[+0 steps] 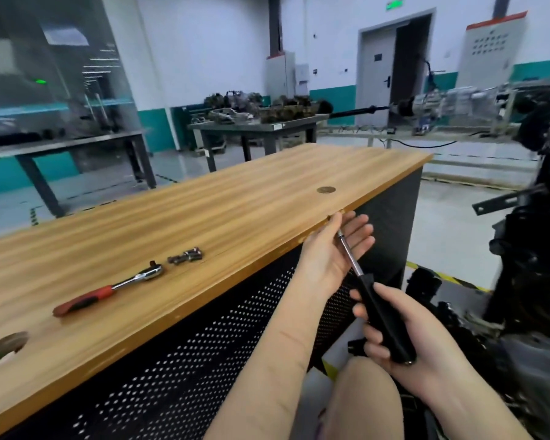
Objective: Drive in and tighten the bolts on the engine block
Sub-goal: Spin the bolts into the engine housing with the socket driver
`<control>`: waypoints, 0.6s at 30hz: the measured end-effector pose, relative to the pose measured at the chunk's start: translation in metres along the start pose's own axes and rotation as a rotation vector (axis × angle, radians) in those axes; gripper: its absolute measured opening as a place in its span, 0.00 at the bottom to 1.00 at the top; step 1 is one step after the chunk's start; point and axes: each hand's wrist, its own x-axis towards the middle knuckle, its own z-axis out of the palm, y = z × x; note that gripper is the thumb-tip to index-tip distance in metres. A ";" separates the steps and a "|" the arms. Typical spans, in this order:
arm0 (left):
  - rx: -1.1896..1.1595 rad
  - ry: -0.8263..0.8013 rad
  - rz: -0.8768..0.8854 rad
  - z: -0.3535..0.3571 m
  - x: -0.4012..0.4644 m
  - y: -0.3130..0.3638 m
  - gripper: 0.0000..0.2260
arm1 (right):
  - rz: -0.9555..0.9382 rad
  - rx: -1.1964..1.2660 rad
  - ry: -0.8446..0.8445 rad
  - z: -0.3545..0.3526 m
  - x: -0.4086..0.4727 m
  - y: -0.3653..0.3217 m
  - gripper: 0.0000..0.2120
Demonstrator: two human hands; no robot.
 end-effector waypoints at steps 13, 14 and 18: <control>0.046 -0.026 -0.053 0.002 0.002 -0.012 0.10 | -0.005 0.026 -0.013 -0.003 0.004 -0.002 0.14; 0.092 -0.032 -0.073 0.001 0.000 -0.014 0.10 | -0.006 0.027 -0.016 -0.001 0.006 -0.003 0.14; 0.397 -0.164 -0.092 -0.024 -0.015 -0.011 0.10 | -0.013 0.023 -0.043 0.010 0.012 -0.005 0.14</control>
